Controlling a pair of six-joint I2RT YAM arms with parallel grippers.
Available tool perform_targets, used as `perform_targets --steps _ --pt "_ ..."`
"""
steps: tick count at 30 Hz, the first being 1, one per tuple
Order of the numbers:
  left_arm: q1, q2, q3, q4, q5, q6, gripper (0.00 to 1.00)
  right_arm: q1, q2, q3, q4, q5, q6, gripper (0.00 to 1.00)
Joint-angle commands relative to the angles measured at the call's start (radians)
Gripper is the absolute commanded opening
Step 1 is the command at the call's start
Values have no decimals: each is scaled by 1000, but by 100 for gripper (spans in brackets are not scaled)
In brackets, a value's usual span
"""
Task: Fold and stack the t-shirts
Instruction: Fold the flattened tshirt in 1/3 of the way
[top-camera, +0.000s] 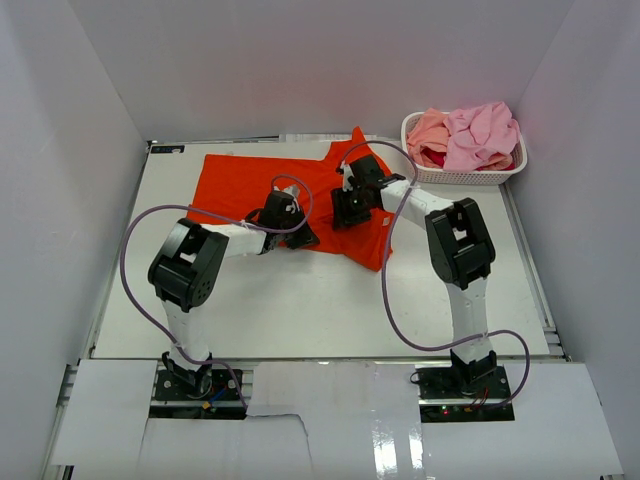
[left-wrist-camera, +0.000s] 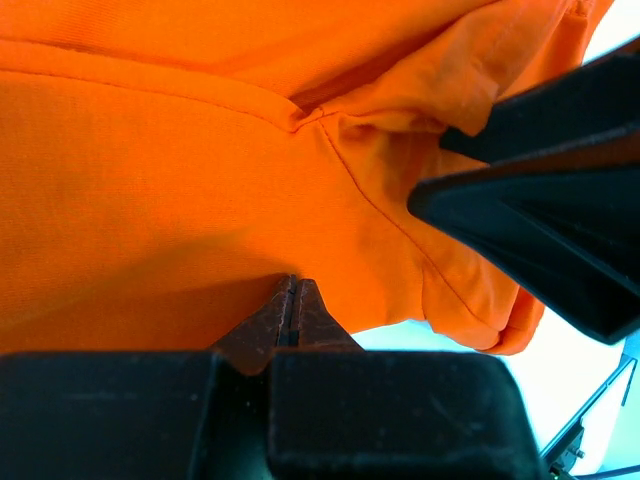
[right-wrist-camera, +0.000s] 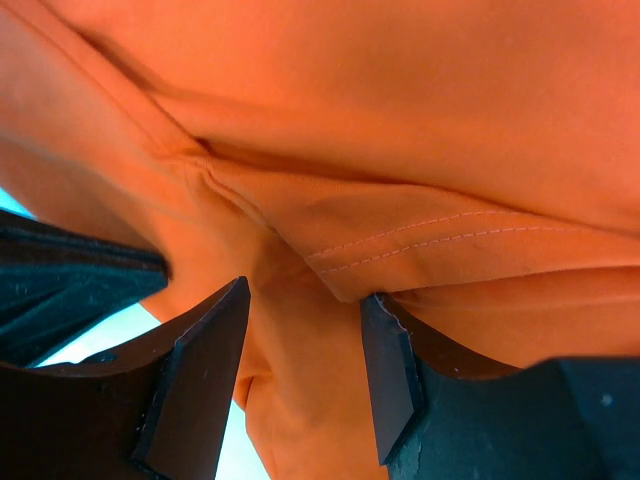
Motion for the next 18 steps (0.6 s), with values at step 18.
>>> perform_targets --steps 18 --pt "-25 -46 -51 6 -33 18 0 -13 162 358 -19 4 20 55"
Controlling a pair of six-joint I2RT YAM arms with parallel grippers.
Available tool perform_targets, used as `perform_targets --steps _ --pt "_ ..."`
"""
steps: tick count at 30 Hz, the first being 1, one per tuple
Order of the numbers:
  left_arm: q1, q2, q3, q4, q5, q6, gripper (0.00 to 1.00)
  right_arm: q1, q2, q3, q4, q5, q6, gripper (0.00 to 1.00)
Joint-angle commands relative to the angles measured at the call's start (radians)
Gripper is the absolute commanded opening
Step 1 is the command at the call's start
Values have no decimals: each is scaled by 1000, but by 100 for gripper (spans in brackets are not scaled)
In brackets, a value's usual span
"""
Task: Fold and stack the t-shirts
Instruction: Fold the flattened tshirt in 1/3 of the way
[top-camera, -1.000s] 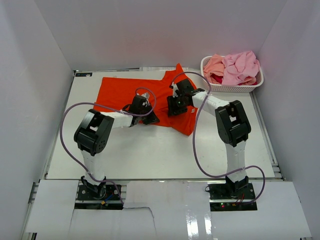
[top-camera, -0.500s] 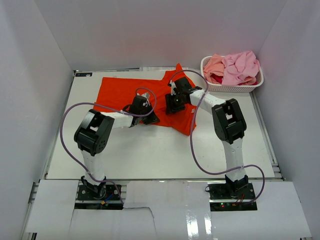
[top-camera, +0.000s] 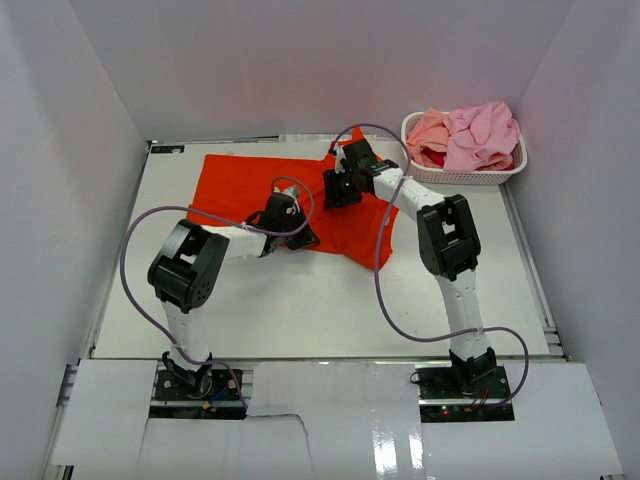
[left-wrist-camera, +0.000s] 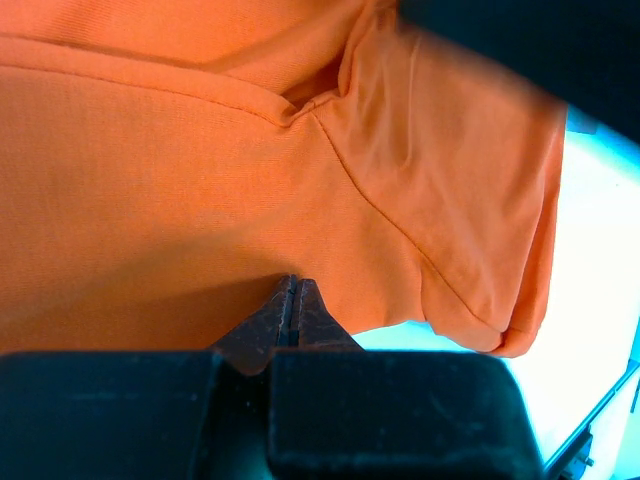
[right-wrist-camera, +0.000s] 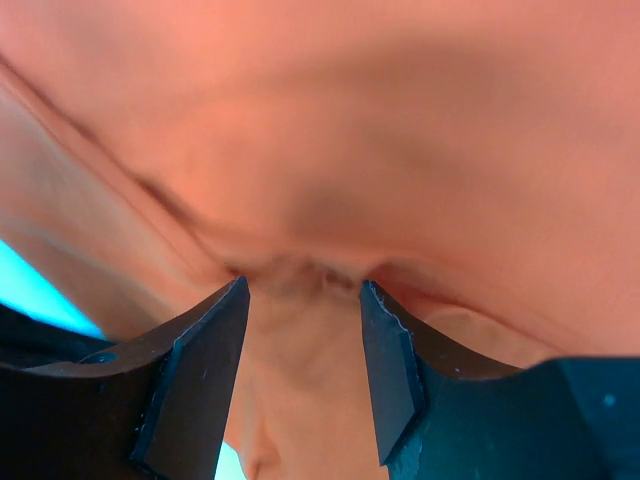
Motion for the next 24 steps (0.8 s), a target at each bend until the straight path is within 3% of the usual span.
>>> perform_targets --steps 1,7,13,18,23,24 --pt "-17 -39 -25 -36 -12 17 0 -17 53 136 1 -2 21 55" --pt "-20 -55 -40 -37 -18 17 0 -53 131 293 3 -40 41 56" --pt "-20 -66 -43 -37 -20 17 0 -60 17 213 59 -36 4 56" --pt "-20 -66 -27 -43 -20 19 0 -57 -19 219 -103 -36 -42 52" --pt "-20 -61 -17 -49 -21 20 0 -47 -161 -13 -28 -6 -62 42" --pt "-20 -61 -14 -49 -23 20 0 -47 -177 -69 -13 -8 -62 35"
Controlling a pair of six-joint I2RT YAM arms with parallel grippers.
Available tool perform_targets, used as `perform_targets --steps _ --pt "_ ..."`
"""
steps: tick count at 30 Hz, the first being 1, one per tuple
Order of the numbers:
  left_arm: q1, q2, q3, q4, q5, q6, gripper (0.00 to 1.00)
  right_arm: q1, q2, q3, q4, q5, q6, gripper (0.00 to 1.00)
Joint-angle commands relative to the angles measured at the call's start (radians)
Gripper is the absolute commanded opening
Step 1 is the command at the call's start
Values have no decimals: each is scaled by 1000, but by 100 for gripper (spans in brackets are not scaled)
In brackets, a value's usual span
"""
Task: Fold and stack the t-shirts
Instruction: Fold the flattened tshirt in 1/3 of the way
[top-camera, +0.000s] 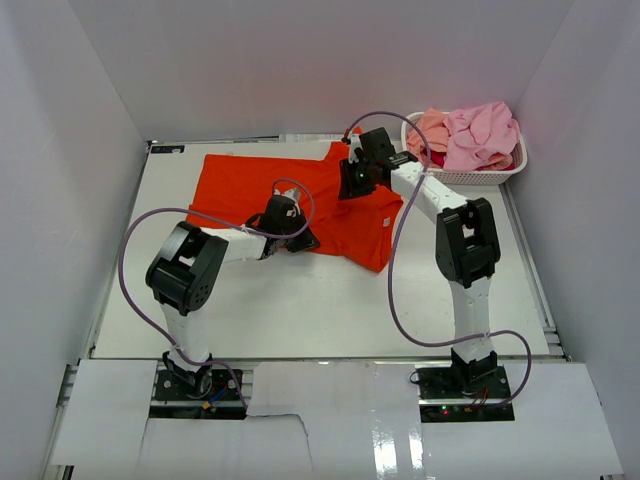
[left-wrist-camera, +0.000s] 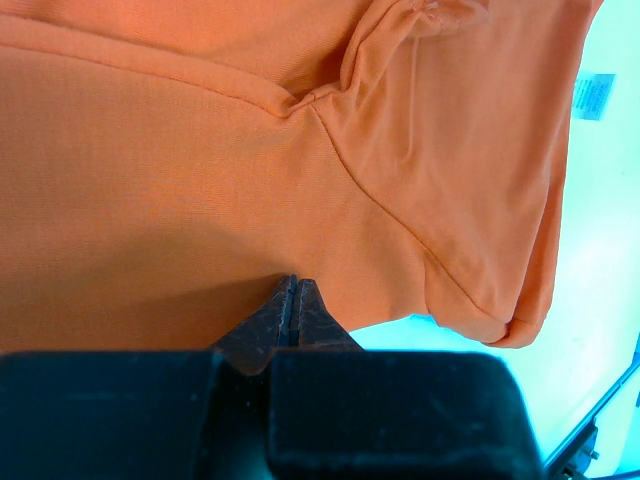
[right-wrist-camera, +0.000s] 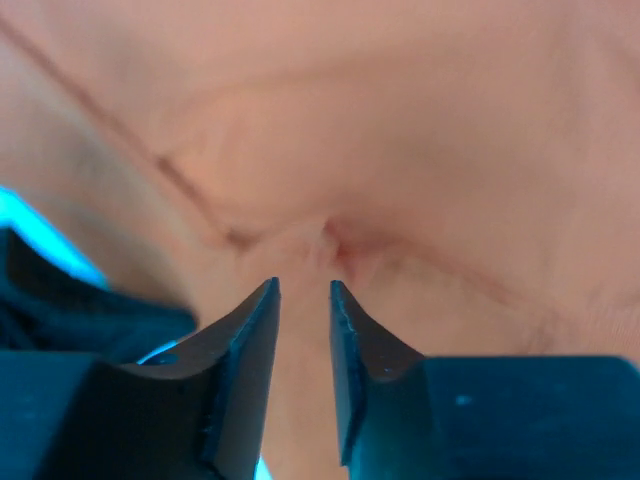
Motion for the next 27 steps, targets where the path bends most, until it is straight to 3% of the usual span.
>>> perform_targets --steps 1,4,6,27 --pt "-9 -39 11 -50 -16 18 0 8 -113 -110 39 2 -29 31" --pt "-9 -38 16 -51 -19 20 0 11 -128 -147 19 -6 -40 21" --pt "-9 -36 16 -54 -17 20 0 17 -125 -164 5 3 -40 8" --pt "-9 -47 5 -62 -25 21 0 31 47 -107 45 18 -28 8"
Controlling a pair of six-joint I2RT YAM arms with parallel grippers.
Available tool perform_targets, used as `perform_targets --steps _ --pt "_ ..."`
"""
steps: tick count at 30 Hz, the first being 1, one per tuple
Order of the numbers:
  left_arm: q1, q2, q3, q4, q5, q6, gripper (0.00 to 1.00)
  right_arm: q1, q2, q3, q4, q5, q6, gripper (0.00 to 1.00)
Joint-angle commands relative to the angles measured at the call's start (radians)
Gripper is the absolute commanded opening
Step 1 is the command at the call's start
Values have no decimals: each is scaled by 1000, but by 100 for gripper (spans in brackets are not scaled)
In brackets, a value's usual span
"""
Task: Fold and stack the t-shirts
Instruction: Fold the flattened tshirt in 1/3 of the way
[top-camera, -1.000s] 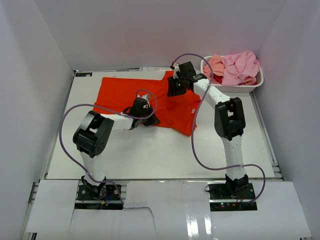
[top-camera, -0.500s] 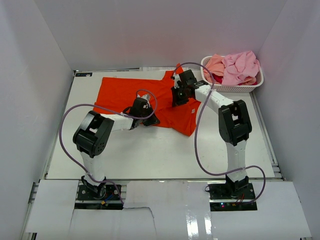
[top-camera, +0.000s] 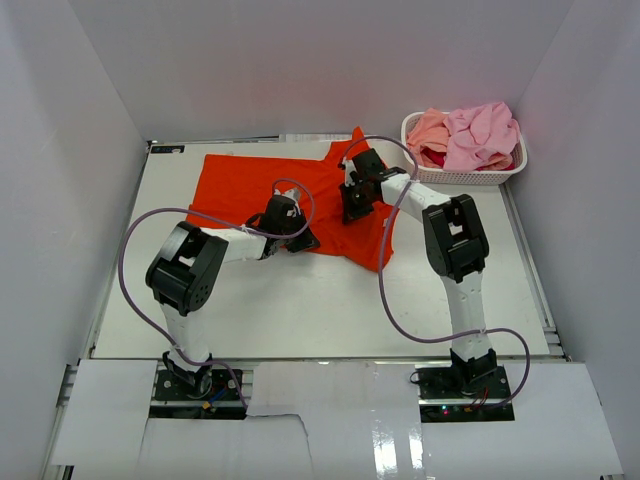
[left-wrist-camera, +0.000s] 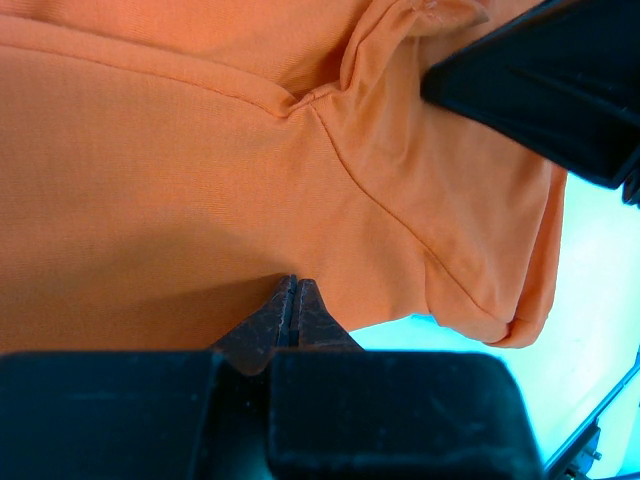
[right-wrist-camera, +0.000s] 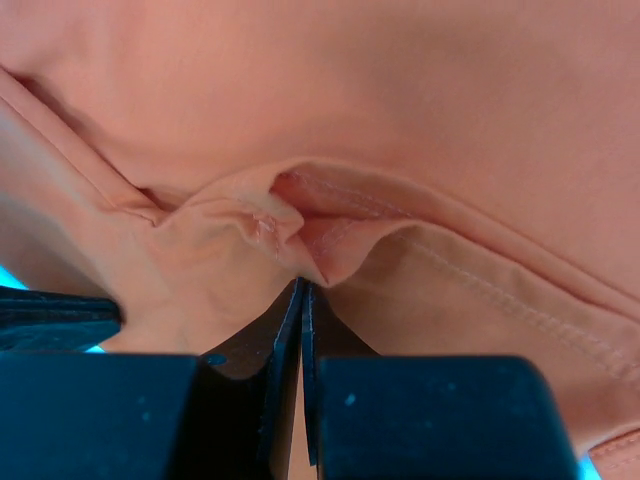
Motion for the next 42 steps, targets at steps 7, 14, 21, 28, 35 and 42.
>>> perform_targets --steps 7,14,21,28,35,42 --pt "-8 -56 -5 -57 -19 18 0 8 38 98 57 15 13 8" --pt "-8 -61 -13 -61 -26 22 0 12 87 159 67 8 30 8" --pt "-8 -64 -24 -61 -26 24 0 17 132 190 96 2 56 8" --pt "-8 -69 -30 -63 -26 25 0 17 135 205 121 11 70 8" --pt "-8 -72 -33 -61 -26 24 0 17 89 207 101 41 54 13" --pt "-11 -69 -30 -63 -19 24 0 15 98 286 34 63 27 28"
